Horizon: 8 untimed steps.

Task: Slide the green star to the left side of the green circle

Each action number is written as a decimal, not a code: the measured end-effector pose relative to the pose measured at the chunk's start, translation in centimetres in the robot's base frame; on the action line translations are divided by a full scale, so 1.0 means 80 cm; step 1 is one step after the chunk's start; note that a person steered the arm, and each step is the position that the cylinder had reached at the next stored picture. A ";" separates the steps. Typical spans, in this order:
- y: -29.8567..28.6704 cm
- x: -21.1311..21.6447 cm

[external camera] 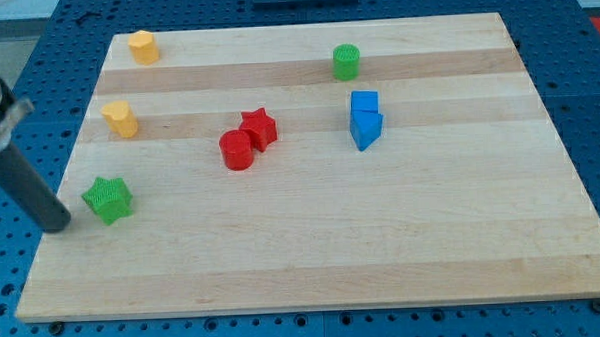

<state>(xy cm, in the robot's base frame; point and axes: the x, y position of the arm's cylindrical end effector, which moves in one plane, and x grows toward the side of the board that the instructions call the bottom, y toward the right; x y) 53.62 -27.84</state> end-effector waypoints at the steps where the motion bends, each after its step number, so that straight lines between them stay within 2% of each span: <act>1: 0.016 -0.011; 2: 0.032 -0.040; 3: 0.104 -0.041; 4: 0.113 -0.020; 5: 0.113 -0.030; 6: 0.118 -0.069; 8: 0.121 -0.115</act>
<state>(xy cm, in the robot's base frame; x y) 44.39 -18.13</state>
